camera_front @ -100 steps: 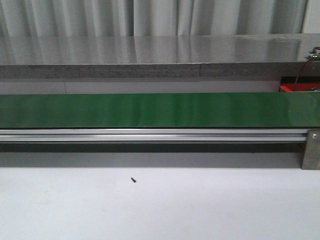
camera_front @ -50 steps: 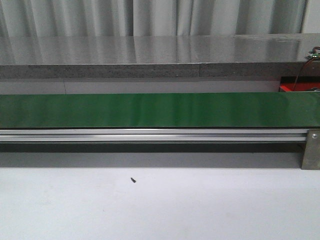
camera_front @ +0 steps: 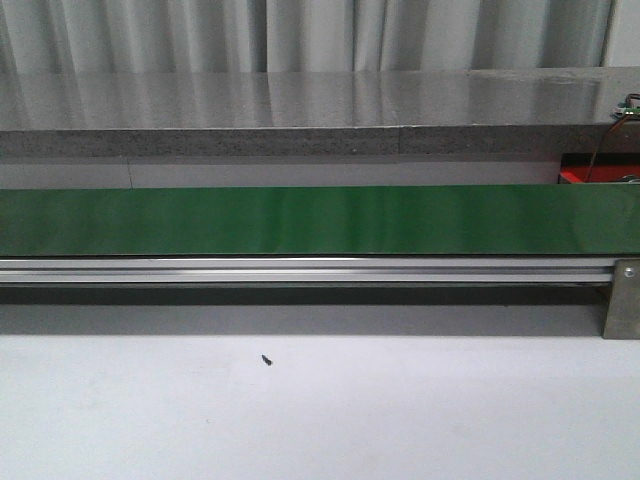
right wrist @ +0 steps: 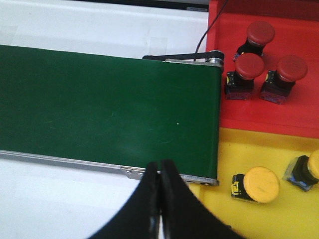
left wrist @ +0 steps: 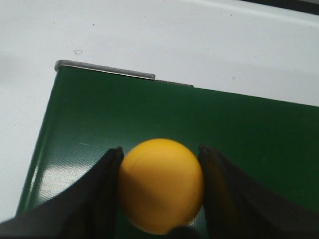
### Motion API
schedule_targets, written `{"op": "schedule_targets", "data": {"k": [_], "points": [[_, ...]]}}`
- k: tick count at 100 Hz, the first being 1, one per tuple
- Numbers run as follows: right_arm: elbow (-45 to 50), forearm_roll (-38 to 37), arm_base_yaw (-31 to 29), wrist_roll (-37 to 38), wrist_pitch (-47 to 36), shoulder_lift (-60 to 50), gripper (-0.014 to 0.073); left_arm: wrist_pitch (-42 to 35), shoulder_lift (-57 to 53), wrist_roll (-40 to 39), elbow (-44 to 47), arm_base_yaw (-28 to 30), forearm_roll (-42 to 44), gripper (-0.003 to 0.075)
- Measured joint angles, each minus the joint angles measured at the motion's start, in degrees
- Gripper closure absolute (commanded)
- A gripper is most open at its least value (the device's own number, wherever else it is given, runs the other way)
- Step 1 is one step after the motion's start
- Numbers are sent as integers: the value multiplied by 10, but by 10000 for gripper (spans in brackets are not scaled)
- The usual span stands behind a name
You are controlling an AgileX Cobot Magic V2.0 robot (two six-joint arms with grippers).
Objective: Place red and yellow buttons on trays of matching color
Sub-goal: 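Set the yellow button on the belt and open the left gripper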
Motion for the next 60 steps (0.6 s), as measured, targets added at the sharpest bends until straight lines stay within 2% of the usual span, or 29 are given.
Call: {"op": "schedule_targets", "data": {"k": [11, 44, 60], "points": [[0, 0, 0, 0, 0, 0, 662, 13, 0, 0, -7, 0, -1, 199], [0, 0, 0, 0, 0, 0, 662, 73, -30, 0, -87, 1, -1, 197], [0, 0, 0, 0, 0, 0, 662, 77, -34, 1, -139, 36, -2, 197]]}}
